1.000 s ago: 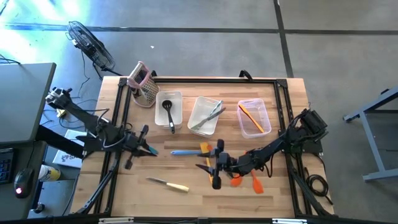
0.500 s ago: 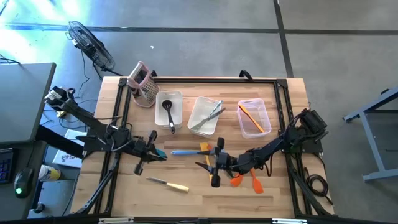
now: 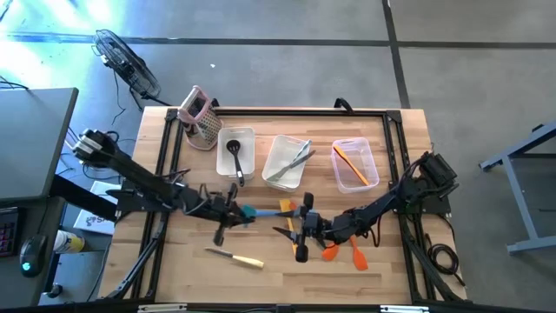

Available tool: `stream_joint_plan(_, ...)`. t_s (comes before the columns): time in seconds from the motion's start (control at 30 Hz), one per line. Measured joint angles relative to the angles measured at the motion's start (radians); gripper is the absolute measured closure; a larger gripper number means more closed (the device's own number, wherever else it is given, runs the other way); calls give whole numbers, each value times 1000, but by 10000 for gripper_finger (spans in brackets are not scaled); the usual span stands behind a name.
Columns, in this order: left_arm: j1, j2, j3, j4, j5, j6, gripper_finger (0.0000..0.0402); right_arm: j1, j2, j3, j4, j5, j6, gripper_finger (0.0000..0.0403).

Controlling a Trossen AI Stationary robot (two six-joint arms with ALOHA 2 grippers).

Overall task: Pick & Place Kitchen Items
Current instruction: Put the blue spatula into the transparent bin

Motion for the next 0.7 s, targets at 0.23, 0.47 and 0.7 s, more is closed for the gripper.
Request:
stream_joint_plan(0.23, 49, 134, 111, 16, 97, 1, 394, 15, 0, 0, 4, -2, -39, 229)
stream_joint_plan(0.47, 56, 225, 191, 20, 124, 26, 394, 14, 0, 0, 4, 0, -72, 229)
stream_joint_plan(0.7, 63, 258, 224, 16, 127, 34, 394, 14, 0, 0, 4, -2, -92, 229)
